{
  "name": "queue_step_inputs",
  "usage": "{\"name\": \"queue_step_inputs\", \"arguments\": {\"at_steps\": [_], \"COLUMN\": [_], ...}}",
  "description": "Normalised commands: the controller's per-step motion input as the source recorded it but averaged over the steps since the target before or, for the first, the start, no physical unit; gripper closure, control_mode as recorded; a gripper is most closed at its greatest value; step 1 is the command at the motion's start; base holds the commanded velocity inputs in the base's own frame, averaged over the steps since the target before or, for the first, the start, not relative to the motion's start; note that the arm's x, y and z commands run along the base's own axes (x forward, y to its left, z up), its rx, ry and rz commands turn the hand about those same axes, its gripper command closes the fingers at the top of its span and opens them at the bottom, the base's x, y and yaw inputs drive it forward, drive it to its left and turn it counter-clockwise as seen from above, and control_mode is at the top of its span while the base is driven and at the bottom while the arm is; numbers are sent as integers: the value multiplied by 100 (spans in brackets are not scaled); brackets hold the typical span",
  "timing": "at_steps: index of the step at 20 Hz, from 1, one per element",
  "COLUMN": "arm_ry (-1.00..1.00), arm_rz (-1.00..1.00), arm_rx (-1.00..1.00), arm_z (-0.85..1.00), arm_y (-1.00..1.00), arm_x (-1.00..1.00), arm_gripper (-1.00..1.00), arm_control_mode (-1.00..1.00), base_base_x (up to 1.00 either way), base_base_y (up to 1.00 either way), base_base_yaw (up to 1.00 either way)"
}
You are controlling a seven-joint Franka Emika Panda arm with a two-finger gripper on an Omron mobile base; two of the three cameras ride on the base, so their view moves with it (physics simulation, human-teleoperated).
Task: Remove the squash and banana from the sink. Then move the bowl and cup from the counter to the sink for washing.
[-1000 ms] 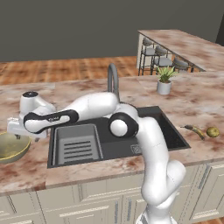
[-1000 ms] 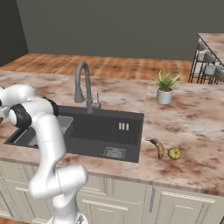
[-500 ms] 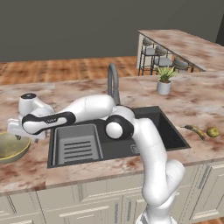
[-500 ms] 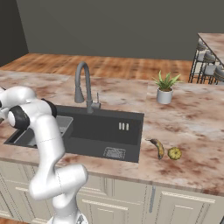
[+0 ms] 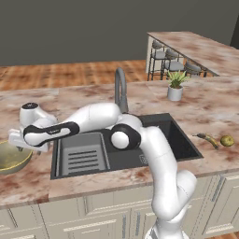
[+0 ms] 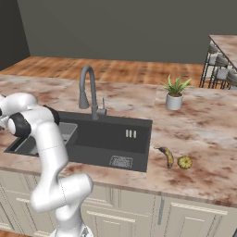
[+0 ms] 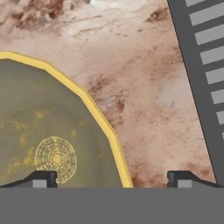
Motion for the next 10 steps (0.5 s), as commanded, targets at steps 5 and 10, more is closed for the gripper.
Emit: {"name": "queue_step_inputs", "arguments": {"at_steps": [5,10], "arm_ry": [0,0], "arm_rz": [-2,-2], "arm_rx": [0,0], "arm_z": [-16,-15], "arm_y": [3,6], "arm_x": [3,4], "arm_gripper": [-100,-100], "arm_control_mode": [-100,-100], "base_base_x": [0,0], "base_base_y": [0,0], "base_base_yaw": [0,0]}}
